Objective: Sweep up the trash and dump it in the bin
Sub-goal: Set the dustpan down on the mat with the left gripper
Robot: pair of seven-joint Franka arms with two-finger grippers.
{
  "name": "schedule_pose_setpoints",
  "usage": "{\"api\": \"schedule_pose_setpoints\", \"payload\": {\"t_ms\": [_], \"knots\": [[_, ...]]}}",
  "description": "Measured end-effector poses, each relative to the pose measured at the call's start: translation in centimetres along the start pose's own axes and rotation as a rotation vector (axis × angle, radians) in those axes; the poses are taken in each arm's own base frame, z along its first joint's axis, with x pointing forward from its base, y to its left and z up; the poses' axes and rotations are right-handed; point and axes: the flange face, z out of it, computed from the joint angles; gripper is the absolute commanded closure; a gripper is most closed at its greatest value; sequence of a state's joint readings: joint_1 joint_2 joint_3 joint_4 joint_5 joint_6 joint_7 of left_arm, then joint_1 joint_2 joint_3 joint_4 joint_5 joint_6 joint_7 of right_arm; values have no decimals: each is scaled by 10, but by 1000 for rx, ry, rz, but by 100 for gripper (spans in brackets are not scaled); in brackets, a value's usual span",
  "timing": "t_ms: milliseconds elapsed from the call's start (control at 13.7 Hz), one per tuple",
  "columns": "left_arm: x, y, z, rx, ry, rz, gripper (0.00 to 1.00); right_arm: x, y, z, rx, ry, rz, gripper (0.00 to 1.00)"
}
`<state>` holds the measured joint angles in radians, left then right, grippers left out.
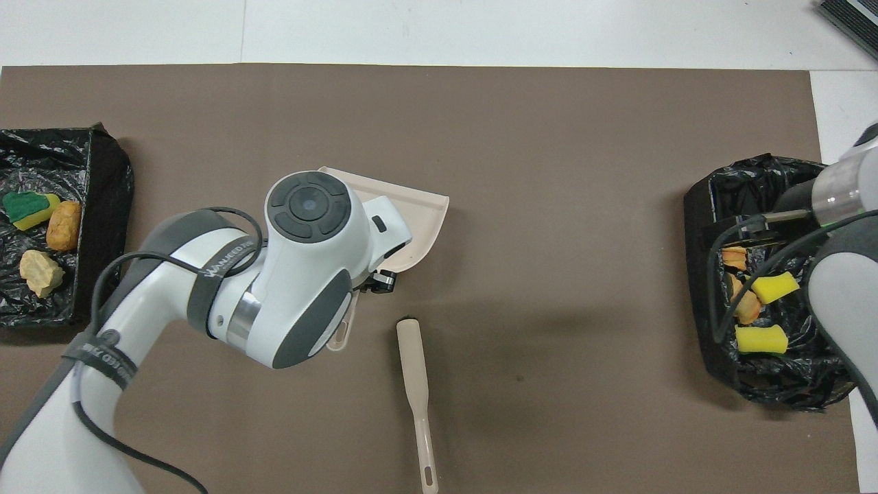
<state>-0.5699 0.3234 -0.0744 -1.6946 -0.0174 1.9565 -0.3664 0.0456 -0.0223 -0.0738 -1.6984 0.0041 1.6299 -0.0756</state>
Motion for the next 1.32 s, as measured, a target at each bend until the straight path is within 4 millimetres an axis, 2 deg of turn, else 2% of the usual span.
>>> {"api": "schedule_pose_setpoints", "payload": {"t_ms": [146,366,439,513,586,659,806,952,1172,1318], "knots": [[19,3,5,-7,9,-24,100,-4,13,0,3,-21,24,0],[50,7,28,-11,6,-91,100,-8,33,1,8,-39,60,0],[56,7,34,-11,5,-109,95,-10,34,2,10,-56,64,0],[58,6,36,-10,4,-117,68,-12,34,1,11,-65,64,0],[58,6,36,-9,2,-122,18,-13,33,-7,10,-61,62,0],[58,6,34,-8,1,-128,0,-14,32,-19,10,-56,68,0],[58,3,25,-4,2,-146,0,-21,35,-37,9,-53,128,0],[54,-13,7,2,5,-168,0,-26,41,-46,9,-49,168,0],[40,-77,-27,0,14,-237,0,-25,37,-49,8,-43,167,0],[25,-126,-55,-5,32,-207,0,-23,34,-50,6,-40,165,0]]}}
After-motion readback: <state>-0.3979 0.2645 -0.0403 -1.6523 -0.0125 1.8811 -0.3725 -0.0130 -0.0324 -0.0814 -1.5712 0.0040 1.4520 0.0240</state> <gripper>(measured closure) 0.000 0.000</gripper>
